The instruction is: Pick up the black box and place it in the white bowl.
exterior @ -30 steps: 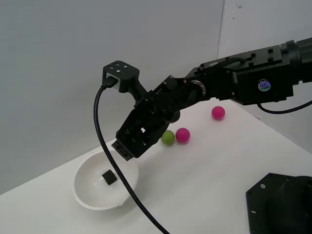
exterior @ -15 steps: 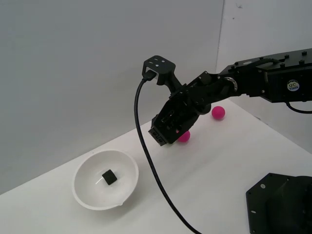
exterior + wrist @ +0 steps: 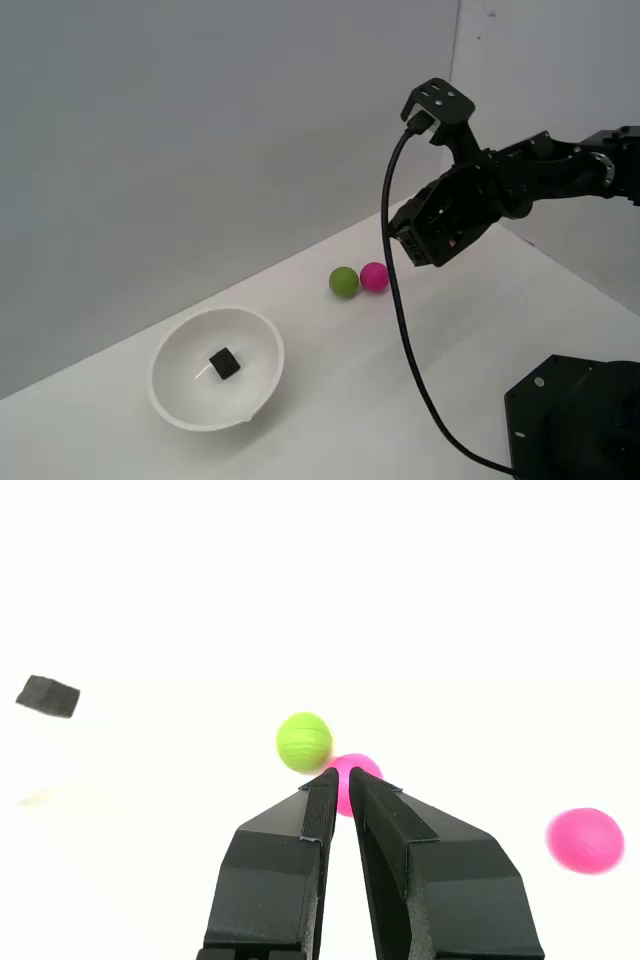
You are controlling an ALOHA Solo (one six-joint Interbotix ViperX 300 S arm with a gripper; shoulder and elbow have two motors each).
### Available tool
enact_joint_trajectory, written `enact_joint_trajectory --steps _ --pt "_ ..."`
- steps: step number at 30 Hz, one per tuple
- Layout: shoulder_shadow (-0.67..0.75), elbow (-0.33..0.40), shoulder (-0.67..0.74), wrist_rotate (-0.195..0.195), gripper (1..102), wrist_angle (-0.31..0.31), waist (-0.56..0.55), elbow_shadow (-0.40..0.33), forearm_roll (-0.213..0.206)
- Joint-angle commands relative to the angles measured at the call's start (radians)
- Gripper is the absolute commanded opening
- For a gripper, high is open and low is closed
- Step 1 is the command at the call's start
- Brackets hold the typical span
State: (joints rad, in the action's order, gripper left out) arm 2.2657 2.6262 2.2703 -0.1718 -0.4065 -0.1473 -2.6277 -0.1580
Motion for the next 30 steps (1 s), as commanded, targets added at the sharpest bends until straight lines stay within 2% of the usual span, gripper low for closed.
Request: enact_joint_trajectory --steps 1,9,30 --pt "0.081 0.034 0.078 -0.006 3 0.000 0.031 -0.031 -0.014" --pt "0.267 0.089 0.265 -0.034 3 -0.012 0.147 -0.086 -0.015" --pt "0.577 0.141 0.572 -0.035 3 -0.098 0.199 -0.137 -0.008"
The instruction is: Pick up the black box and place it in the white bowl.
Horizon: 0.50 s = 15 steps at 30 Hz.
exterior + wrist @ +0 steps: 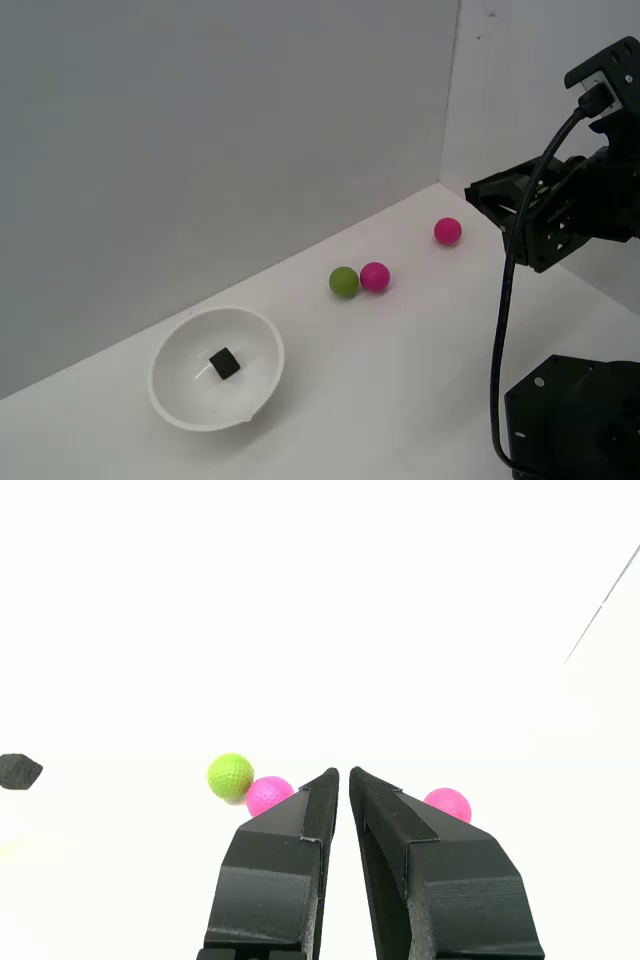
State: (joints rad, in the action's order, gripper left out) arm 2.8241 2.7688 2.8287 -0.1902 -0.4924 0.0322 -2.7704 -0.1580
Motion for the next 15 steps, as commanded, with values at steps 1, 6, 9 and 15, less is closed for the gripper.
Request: enact_joint_trajectory --steps 1,6,9,15 --pt "0.029 0.000 0.026 -0.017 3 -0.014 0.021 0.005 -0.008" --pt "0.121 0.011 0.115 -0.017 3 -0.020 0.034 -0.006 -0.008" --pt "0.156 0.015 0.149 -0.017 3 -0.023 0.043 -0.011 -0.008" --pt "0.160 0.015 0.150 -0.017 3 -0.025 0.044 -0.011 -0.008"
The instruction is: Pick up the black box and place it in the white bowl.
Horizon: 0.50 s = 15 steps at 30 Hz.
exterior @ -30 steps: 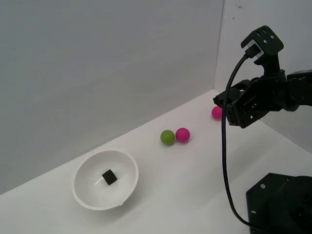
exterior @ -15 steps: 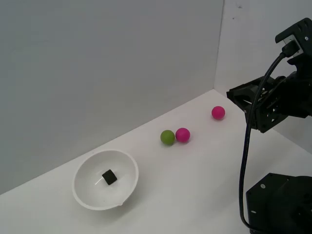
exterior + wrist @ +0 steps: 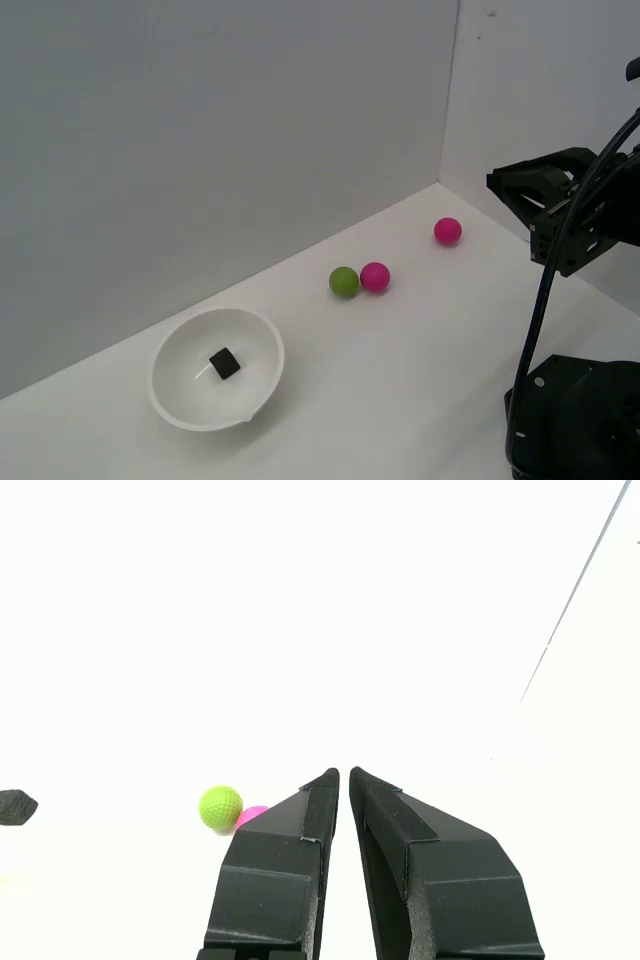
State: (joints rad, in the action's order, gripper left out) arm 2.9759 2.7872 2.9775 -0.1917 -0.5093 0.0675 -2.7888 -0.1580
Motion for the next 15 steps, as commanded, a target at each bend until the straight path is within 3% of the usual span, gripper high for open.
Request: enact_joint_trajectory --steps 1,15 --pt "0.009 -0.003 0.003 -0.015 3 -0.008 0.009 0.008 -0.009" --pt "0.017 -0.002 0.012 -0.015 3 -0.008 0.009 0.008 -0.008"
